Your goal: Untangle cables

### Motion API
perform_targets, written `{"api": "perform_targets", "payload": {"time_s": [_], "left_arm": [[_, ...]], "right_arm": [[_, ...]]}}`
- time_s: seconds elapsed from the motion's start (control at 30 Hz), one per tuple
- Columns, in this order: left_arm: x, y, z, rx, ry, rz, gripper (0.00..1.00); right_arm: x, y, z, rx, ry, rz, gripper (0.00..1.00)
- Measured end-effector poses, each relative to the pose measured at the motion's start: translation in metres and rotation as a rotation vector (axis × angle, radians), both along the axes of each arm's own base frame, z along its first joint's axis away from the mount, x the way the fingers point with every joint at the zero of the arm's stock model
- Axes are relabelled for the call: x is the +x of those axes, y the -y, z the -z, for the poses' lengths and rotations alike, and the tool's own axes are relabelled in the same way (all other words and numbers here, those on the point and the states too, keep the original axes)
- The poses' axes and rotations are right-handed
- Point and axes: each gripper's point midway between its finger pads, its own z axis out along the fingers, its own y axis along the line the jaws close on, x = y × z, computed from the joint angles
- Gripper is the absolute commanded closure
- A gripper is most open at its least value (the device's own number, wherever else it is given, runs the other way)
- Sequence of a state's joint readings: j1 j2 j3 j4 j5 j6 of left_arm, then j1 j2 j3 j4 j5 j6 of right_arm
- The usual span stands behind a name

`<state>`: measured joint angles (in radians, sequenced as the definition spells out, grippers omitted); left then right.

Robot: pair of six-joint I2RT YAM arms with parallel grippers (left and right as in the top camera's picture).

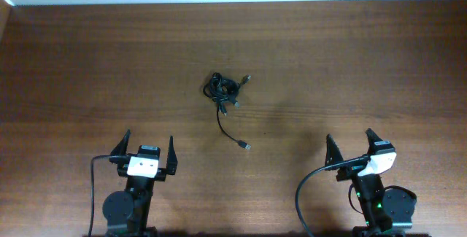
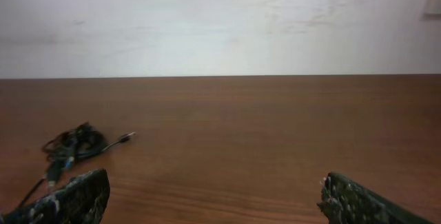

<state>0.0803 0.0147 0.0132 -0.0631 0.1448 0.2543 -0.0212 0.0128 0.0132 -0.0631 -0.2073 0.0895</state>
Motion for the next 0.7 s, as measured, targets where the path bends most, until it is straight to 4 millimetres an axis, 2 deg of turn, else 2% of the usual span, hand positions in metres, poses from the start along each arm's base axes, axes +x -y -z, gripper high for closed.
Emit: {"api": "perform_targets", "payload": {"time_s": [0.1,0.23,0.37,0.43,0.6,0.7], "left_arm": [[-0.001,0.0,-0.003,0.0,0.003,0.0,0.01],[-0.005,0.001,-0.025,-0.001,-0.002,0.004,0.01],[-0.01,0.003,-0.069,-0.002,-0.004,0.013,0.01],[-0.011,0.006,-0.082,-0.004,-0.014,0.031,0.01],[-0.005,0.02,-0.092,-0.021,-0.092,0.117,0.01],[0.007,0.03,-0.096,-0.058,-0.199,0.181,0.01]], "right_arm": [[-0.002,-0.008,-0.002,0.004,-0.004,-0.048,0.01],[-0.01,-0.018,-0.012,0.01,-0.04,-0.106,0.01],[-0.015,-0.024,-0.034,0.015,-0.061,-0.145,0.01],[-0.017,-0.027,-0.042,0.018,-0.074,-0.159,0.01],[-0.023,-0.03,-0.06,0.024,-0.109,-0.177,0.01],[-0.026,-0.031,-0.075,0.026,-0.119,-0.186,0.01]]}}
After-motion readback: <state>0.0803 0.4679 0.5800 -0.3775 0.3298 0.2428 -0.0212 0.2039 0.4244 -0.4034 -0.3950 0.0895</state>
